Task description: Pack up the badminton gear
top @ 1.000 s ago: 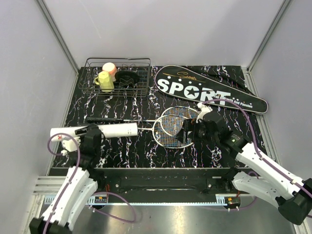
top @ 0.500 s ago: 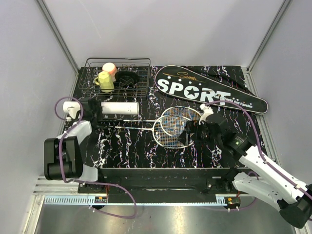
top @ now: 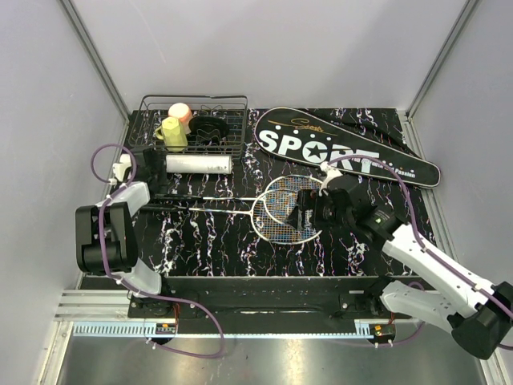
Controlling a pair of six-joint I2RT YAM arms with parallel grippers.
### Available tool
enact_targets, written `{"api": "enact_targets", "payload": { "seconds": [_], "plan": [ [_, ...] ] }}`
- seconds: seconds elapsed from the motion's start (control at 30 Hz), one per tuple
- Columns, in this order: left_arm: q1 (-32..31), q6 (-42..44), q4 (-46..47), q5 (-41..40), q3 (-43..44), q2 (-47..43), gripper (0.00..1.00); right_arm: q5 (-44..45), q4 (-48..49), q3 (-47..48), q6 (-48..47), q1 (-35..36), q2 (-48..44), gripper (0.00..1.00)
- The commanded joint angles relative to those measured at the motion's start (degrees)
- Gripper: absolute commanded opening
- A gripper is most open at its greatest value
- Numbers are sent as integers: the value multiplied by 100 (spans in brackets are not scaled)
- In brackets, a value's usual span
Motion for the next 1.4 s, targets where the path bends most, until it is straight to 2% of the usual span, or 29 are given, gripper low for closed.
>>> {"api": "enact_targets", "payload": {
  "seconds": [0.0,0.13,0.23,0.27,0.3,0.37,0.4,0.47,0.53,0.57,0.67,0.73,0.77,0.83,0.97,1.07,1.1,1.13,1.17,1.2,1.23,1.27,1.3,1.37],
  "plan": [
    [57,146,-144,223,258,-304,99,534,101,529,-268,-19,461,95],
    [57,163,-260,547,21,-769,99,624,83,1205,-638,-457,1437,96],
    [23,321,-294,837,-277,-1253,99,274,240,1732,-570,-1177,2342,97],
    [-21,409,-338,838,-417,-1402,99,-15,389,1778,-394,-1501,2553,97],
    [-48,453,-347,986,-523,-1751,99,-740,582,1796,69,-2131,2912,96],
    [-284,759,-330,935,-743,-2131,99,-1325,1329,1770,633,-2802,3283,95],
    [-416,953,-286,883,-761,-2429,99,-1510,1505,1770,1201,-3319,3589,94],
    [-863,1705,-207,715,-692,-2598,99,-1556,2112,1726,1636,-3726,3872,94],
    [-1119,2200,152,1142,-604,-2608,97,-1512,2533,1664,2321,-4261,4276,93],
    [-1181,2594,258,1363,-473,-2564,95,-1529,2727,1638,2541,-4378,4400,93],
    [-1479,2852,495,2041,-314,-2493,90,-1670,3509,1567,3122,-4590,4795,90],
    [-1655,2967,812,2322,-296,-2598,89,-1504,3555,1690,3263,-4607,5050,87],
    [-1796,3046,917,2419,-331,-2633,89,-1494,3555,1725,3351,-4625,5147,82],
    [-1893,3134,1068,2534,-348,-2765,88,-1556,3546,1717,3632,-4642,5367,78],
    [-1911,3423,1007,2499,-270,-2924,87,-1100,3590,1418,4002,-4642,5377,75],
    [-1920,3590,1015,2569,-217,-2985,87,-1142,4055,1672,3154,-4651,5429,71],
    [-1911,3635,1024,2604,-208,-3003,86,-1569,4143,1838,2314,-4643,5551,71],
    [-1911,3661,1041,2648,-199,-2994,86,-1834,4161,2266,1888,-4642,5631,72],
    [-1920,3696,1059,2692,-182,-2985,86,-2081,3961,2566,1458,-4642,5736,72],
    [-1920,3705,1085,2727,-182,-2951,86,-2318,3576,2926,644,-4642,6015,72],
    [-1911,3697,1103,2832,-182,-2924,86,-2338,2607,3721,227,-4642,6183,71],
    [-1920,3653,1138,2903,-173,-2898,86,-2399,2293,4060,-160,-4642,6324,69],
    [-1920,3627,1190,2973,-164,-2837,86,-2400,2046,4324,-764,-4642,6569,69],
    [-1929,3609,1226,3140,-138,-2775,86,-2076,1430,5054,-1322,-4642,6799,73]
  ]
}}
